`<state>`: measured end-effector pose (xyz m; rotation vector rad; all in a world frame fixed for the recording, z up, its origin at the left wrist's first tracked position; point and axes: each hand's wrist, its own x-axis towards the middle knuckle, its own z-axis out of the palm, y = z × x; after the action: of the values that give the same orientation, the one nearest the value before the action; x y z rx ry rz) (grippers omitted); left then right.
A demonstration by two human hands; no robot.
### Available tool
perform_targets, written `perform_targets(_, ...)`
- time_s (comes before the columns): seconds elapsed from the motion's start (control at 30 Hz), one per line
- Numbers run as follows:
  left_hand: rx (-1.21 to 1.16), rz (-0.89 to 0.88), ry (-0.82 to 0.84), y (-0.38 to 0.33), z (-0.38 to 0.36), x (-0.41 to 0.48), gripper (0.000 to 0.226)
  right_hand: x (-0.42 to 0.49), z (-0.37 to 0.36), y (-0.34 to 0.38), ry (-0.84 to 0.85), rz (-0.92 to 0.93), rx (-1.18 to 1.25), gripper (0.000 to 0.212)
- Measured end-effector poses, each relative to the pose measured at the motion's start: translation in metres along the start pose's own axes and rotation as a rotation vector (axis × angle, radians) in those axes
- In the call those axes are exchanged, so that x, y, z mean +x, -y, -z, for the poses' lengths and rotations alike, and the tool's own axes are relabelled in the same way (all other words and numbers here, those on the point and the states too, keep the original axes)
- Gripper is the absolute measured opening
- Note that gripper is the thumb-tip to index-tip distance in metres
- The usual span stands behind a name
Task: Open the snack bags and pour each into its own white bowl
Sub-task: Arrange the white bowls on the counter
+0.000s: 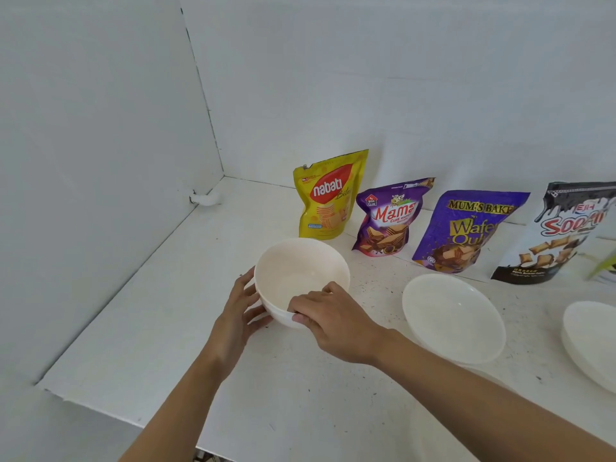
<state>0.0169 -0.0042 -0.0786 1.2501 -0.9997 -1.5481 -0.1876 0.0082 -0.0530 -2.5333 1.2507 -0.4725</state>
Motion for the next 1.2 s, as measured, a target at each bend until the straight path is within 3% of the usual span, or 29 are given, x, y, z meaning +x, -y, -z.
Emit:
perform_targets(0.53, -0.045, 0.052, -0.009, -0.008, -0.013, -0.007, 0.035, -0.007, -0.017, 0.008, -0.115, 0.002, -0.132, 0.014)
perform_targets(1.0, 0.018, 0.028, 0.063, -0.009, -0.01, -0.007, 0.036, -0.012, -0.004, -0.003, -0.131, -0.053, 0.081, 0.014)
perform_targets(1.1, 0.141, -0.089, 0.121, -0.006, -0.003, -0.006, 0.052, -0.011, 0.004, 0.002, -0.162, -0.077, 0.124, 0.014)
perform_targets(1.2, 0.367, -0.227, 0.172, -0.005, -0.004, -0.008, 0.093, -0.012, 0.007, 0.005, -0.183, -0.113, 0.156, 0.014)
